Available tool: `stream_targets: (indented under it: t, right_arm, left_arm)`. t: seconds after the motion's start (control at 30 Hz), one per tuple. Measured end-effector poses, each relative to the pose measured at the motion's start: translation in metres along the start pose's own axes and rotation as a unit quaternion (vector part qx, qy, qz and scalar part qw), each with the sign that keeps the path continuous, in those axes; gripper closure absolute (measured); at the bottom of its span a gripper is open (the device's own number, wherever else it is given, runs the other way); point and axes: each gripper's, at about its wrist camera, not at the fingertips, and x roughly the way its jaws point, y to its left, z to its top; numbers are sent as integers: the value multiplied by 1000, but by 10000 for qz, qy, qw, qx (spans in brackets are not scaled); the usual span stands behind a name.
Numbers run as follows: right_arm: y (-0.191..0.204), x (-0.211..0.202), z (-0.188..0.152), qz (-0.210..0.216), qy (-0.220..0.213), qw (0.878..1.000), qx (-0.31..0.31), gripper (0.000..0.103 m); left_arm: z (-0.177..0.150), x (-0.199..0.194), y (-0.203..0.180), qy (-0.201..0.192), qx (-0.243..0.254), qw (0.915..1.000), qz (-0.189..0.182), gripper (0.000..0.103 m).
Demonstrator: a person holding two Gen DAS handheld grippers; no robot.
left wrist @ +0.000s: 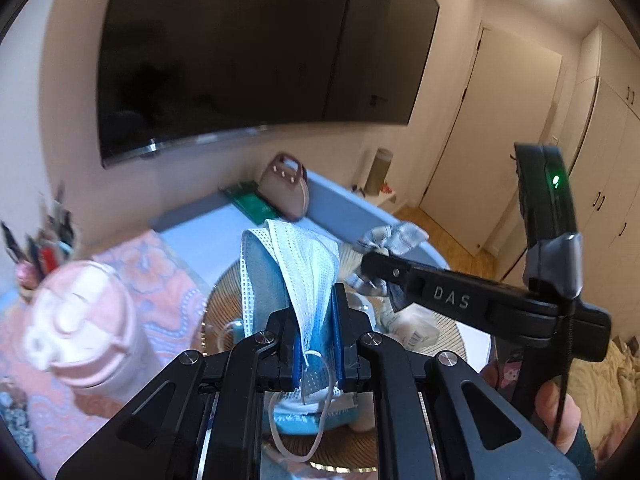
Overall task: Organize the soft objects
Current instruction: 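Carry the blue mask and plaid bow to the amber bowl and release both, then move both tools back over the desk toward the lilac packet and cup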
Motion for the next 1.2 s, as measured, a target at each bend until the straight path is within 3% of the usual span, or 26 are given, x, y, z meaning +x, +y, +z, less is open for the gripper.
stream_targets:
  t: [0.23, 0.3, 0.37, 0.4, 0.47, 0.7, 0.87, 1.1, 1.2]
  right_arm:
    - [-1, 13, 5, -57, 109, 9999, -90, 85]
    - [-3, 13, 6, -62, 140, 9999, -75, 82]
    - [-3, 10, 5, -52, 147, 9999, -37, 75]
    - [-3, 7, 4, -60, 131, 9999, -26, 64]
    - [-3, -2, 1, -54, 12, 10000, 1, 49]
    - [8, -44, -14, 248, -211, 9995, -3, 46]
    - [31, -71, -30, 460, -298, 9983, -184, 44]
    - [99, -96, -66, 926, -289, 9915, -871, 42]
    - [138, -99, -88, 1138, -239, 9853, -1254, 30]
  left_arm:
    - [-7, 22, 7, 219, -49, 9997, 61, 93]
    - [-8, 24, 6, 307, -63, 9994, 122, 75]
    - [-9, 25, 6, 411, -76, 9990, 125, 33]
    - [-9, 22, 5, 354, -74, 9993, 92, 27]
    - [-11, 12, 3, 163, 32, 9998, 86, 26]
    - [-19, -40, -6, 22, 347, 9993, -151, 26]
    - [-29, -98, 7, -238, 127, 9995, -149, 26]
    - [-49, -209, 42, -810, -47, 9950, 583, 26]
    - [-62, -258, 67, -1041, -268, 9851, 1340, 21]
